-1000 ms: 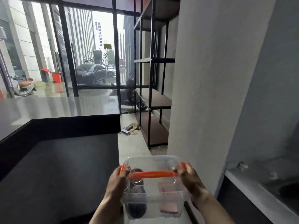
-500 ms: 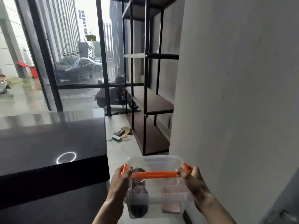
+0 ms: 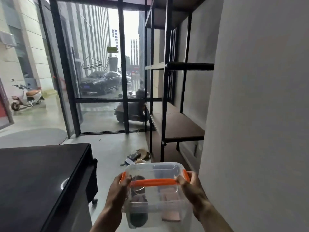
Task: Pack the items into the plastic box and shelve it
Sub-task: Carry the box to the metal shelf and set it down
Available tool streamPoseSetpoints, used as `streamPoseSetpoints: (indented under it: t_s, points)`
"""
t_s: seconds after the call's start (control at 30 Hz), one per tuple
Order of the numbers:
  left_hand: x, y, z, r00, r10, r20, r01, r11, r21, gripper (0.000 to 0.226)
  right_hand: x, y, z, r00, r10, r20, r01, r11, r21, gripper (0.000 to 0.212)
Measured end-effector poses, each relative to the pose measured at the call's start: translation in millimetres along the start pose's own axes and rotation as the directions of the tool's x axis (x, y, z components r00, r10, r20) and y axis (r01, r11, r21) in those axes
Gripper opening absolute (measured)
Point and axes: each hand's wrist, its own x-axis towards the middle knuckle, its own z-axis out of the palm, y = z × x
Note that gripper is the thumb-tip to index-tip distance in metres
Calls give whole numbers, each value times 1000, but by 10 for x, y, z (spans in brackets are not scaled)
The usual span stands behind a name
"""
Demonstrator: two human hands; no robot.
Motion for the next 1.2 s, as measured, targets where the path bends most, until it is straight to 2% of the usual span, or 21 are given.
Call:
streamPoseSetpoints:
  t_s: [0.13,0.23,0.4,0.63,0.87,0.97,1.1,1.2]
  points:
    - [976,181,84,999,6,-54,-7,999,-31,39,1111,-241,364,996,-3,85,8,998,-56,40]
    - [1824,228,132,995,-4,-103,-4,997,-72,33,2004,-295,722,993,-42,108,54,992,-113,42]
    - [3416,335,125,988,-25,-155,9,995,-101,33,3536,-423,1474,989,-26,148,46,990,-136,42]
    - [5681,987,68,987,-16,-157,7,998,-60,34,5661,-1010,2530,982,-32,186,67,980,-185,51]
    - [7693,1503,140,989,7,-145,-7,1000,0,23,7490,-1405,3302,985,-7,170,31,990,-135,53]
    - [8588,1581,238,990,23,-138,-21,1000,14,30,8343,-1506,3585,988,-18,155,38,991,-125,54]
    - [9806,1751,453,993,9,-121,-8,1000,10,28,9525,-1655,3894,991,13,132,1,995,-104,57]
    - [10685,1935,638,994,13,-112,-9,999,34,38,10364,-1821,4069,992,33,119,-21,995,-93,57]
